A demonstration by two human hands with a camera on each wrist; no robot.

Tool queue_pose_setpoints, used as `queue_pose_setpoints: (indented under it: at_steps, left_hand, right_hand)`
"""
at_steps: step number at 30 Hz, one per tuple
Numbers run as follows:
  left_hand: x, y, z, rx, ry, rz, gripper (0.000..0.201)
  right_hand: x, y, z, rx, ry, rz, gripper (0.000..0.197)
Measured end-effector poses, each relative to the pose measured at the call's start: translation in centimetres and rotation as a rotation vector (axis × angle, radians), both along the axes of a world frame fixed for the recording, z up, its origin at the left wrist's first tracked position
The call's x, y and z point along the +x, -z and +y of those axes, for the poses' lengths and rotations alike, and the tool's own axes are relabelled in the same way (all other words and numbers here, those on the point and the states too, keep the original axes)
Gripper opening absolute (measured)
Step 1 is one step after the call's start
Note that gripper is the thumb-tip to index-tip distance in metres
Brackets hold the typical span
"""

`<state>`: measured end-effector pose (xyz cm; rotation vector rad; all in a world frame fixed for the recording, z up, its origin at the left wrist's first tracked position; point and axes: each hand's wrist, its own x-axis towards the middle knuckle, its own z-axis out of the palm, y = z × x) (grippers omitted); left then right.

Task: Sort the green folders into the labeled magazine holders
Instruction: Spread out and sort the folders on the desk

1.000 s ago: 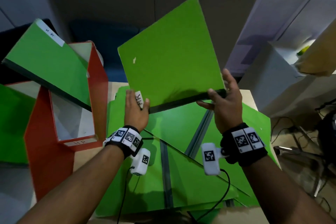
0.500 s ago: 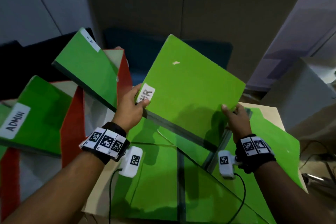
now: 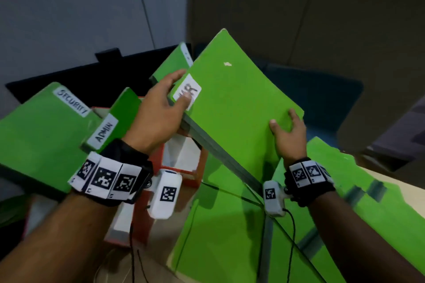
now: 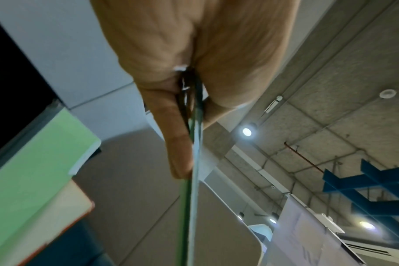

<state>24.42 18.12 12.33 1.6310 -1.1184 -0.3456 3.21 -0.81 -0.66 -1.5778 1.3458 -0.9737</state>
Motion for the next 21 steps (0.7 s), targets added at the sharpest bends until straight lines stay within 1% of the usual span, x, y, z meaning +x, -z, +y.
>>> queue_pose_setpoints:
  at_steps: [3, 5, 8, 11, 13, 17, 19, 21]
  left_hand:
    - [1.9, -2.7, 1.4, -0.073, -0.048, -0.152, 0.047]
    - [3.0, -4.1, 1.9, -0.080, -0.070, -0.257, 0.048]
    - [4.6, -5.3, 2.1, -0.084, -0.112, -0.329, 0.049]
    - [6.3, -5.9, 1.6, -0.079, -0.129, -0.372, 0.050]
    - [7.5, -5.8, 1.0, -0.062, -0.142, -0.406, 0.049]
    - [9.5, -4.2, -1.0, 0.006, -0.151, -0.402, 0.048]
    - [10.4, -2.8, -2.4, 0.038, -0.158, -0.413, 0.048]
    - [11.3, -1.2, -4.0, 0.078, -0.166, -0.409, 0.048]
  right_hand:
    - [5.0, -1.8, 1.6, -0.091, -0.119, 0.036, 0.068]
    - [8.3, -2.9, 2.9, -0.169, -0.269, 0.020, 0.070]
    - [12.8, -4.2, 5.2, -0.274, -0.512, 0.001, 0.070]
    - [16.4, -4.8, 6.6, -0.343, -0.653, 0.025, 0.072]
    - [18.2, -4.5, 6.6, -0.336, -0.698, 0.036, 0.073]
    - [20.6, -3.1, 6.0, -0.263, -0.722, 0.099, 0.071]
    - [21.5, -2.2, 5.6, -0.205, -0.710, 0.080, 0.067]
    - [22.5, -1.5, 5.2, -0.149, -0.686, 0.013, 0.063]
